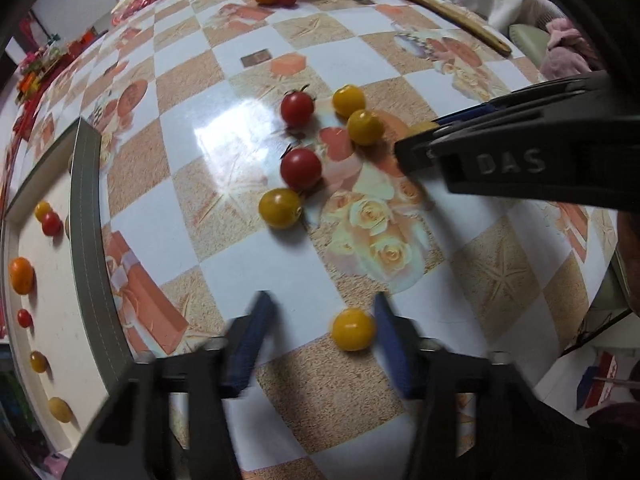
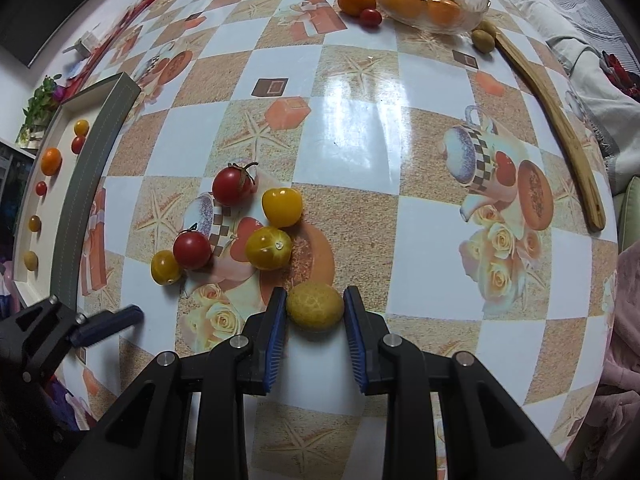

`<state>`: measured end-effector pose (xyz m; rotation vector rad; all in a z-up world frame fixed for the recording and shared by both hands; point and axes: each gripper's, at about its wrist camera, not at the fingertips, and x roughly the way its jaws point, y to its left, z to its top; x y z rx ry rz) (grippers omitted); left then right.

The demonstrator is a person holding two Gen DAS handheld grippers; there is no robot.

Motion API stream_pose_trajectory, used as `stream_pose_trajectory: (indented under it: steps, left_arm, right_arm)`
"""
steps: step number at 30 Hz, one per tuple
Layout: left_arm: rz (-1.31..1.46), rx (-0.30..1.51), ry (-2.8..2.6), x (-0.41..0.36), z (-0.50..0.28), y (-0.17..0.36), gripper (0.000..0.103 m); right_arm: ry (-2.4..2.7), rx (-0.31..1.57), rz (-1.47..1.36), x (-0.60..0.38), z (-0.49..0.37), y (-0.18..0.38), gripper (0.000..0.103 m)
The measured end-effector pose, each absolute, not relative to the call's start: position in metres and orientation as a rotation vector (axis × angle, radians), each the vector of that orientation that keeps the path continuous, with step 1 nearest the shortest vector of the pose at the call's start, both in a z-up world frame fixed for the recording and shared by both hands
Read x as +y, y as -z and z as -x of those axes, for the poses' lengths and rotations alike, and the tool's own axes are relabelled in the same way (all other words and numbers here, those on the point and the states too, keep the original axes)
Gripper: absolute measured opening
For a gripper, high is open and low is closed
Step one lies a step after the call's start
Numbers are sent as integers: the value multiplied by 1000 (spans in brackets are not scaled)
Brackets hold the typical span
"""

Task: Organize fruits
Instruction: 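Grasp a yellow cherry tomato with the left tool while the right tool grasps a brown-green fruit, then carry the yellow tomato and brown-green fruit into the cream tray and open both tools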

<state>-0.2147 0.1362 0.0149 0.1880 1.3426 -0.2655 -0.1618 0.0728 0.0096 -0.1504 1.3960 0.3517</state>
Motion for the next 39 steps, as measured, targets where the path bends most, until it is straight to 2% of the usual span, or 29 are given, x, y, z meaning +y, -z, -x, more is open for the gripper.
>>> stream_pose_trajectory:
  steps: [1,2,11,39]
  left_arm:
    - [-197,1340,275,134,215,-16,20]
    - [-206,1340,275,127,213,-15,19]
    - [137,1423,222,181,189,-18,19]
    - [230,1315,56,267,194,-62,19]
  right_arm:
    - [-352,1396,150,72,161,-9,31]
    - [-351,1396,149,72,160,-9,31]
    - [-342,1416,47,56,160,-15,31]
    - [-438,1368,59,104,156,-48,31]
